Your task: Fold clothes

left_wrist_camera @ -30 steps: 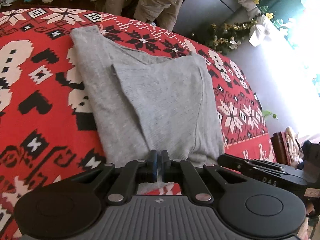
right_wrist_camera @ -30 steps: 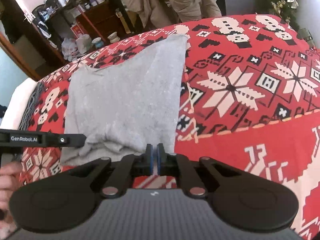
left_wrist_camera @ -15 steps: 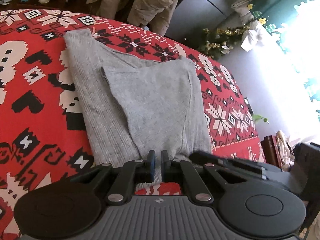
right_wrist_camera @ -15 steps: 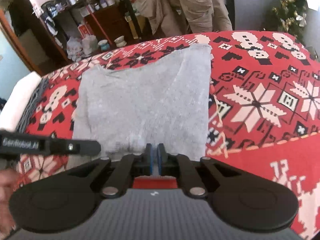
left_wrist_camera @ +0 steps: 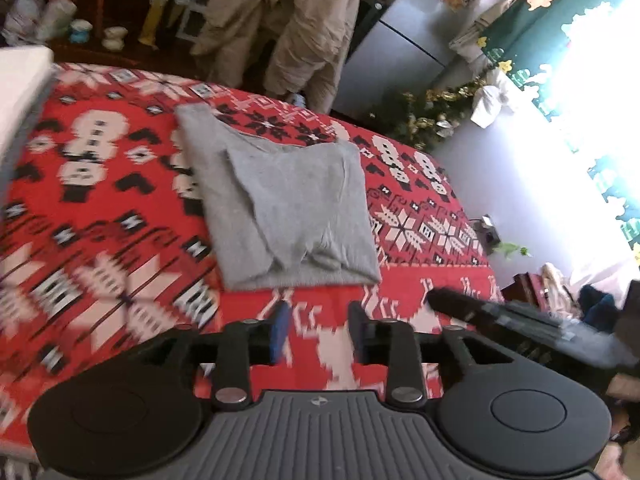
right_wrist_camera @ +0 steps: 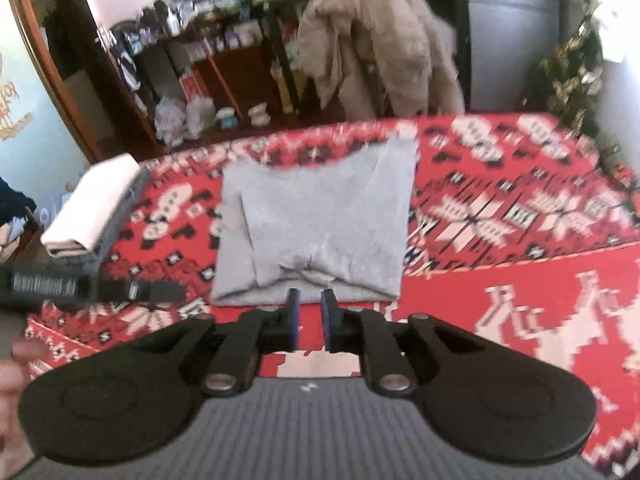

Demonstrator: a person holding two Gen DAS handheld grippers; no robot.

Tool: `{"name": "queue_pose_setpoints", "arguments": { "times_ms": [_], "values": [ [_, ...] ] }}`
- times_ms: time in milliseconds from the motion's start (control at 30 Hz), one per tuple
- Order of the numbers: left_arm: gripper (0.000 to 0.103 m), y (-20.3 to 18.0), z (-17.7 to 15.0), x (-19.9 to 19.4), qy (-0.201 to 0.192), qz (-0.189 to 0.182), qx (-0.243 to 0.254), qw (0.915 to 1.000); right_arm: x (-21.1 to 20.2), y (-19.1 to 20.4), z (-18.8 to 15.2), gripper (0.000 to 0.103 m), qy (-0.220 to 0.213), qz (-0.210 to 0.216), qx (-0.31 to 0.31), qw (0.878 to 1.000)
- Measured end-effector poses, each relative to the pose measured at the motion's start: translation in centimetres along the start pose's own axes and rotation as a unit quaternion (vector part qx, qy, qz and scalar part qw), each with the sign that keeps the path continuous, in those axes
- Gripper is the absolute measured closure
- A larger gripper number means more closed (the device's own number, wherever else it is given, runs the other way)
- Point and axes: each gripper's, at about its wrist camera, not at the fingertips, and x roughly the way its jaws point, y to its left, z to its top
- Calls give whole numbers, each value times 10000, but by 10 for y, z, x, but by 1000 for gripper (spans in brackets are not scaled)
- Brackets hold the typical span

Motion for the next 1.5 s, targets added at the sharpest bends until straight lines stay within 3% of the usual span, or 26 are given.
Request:
{"name": "queue_pose_setpoints", "arguments": {
  "times_ms": [133, 233, 300, 467, 600, 667, 800, 900, 1033, 1100, 1133, 1233, 1400, 1500],
  "values": [
    [44, -10, -15, -34, -216, 195, -52, 9996, -37, 4, -1, 64, -212, 123, 15, 9997],
    [33, -14, -12, -37, -498, 419, -42, 9979, -56, 3, -2, 63, -310, 232, 38, 9992],
    [20, -12, -5, -29, -662, 545, -52, 9963, -57, 2, -1, 59, -345, 196, -52, 9992],
    [18, 9, 31, 27, -979, 426, -104, 9942, -28, -12, 7, 26, -534, 229, -137, 9982],
    [19, 26, 65, 84, -785, 702, 159, 9943, 25, -22, 28, 4, -699, 51, -270, 9972],
    [19, 35, 77, 100, -709, 678, 205, 9950, 54, -24, 42, 1, -709, -129, -343, 9968],
    [19, 42, 94, 103, -690, 689, 140, 9951, 98, -24, 73, 1, -263, -347, -450, 9980],
    [18, 46, 108, 101, -327, 616, -97, 9975, 116, -18, 94, 1, 101, -537, -631, 9965],
    [18, 47, 117, 93, 69, 1036, -350, 9940, 116, -9, 113, 1, 468, -573, -681, 9949],
    [23, 48, 121, 90, 220, 1194, -463, 9915, 110, -8, 121, 1, 586, -438, -413, 9965],
    [25, 52, 121, 89, 217, 1097, -655, 9916, 105, -9, 123, 1, 569, -292, -187, 9978],
    [30, 59, 121, 92, 211, 1028, -1103, 9883, 104, -9, 130, 1, 717, -580, 269, 9954],
    [61, 62, 118, 110, 413, 1294, -1259, 9827, 109, -12, 134, 2, 851, -786, 253, 9929],
    [74, 64, 115, 113, 406, 1421, -1511, 9774, 120, -24, 133, 7, 1262, -519, 397, 9898]
  ]
}}
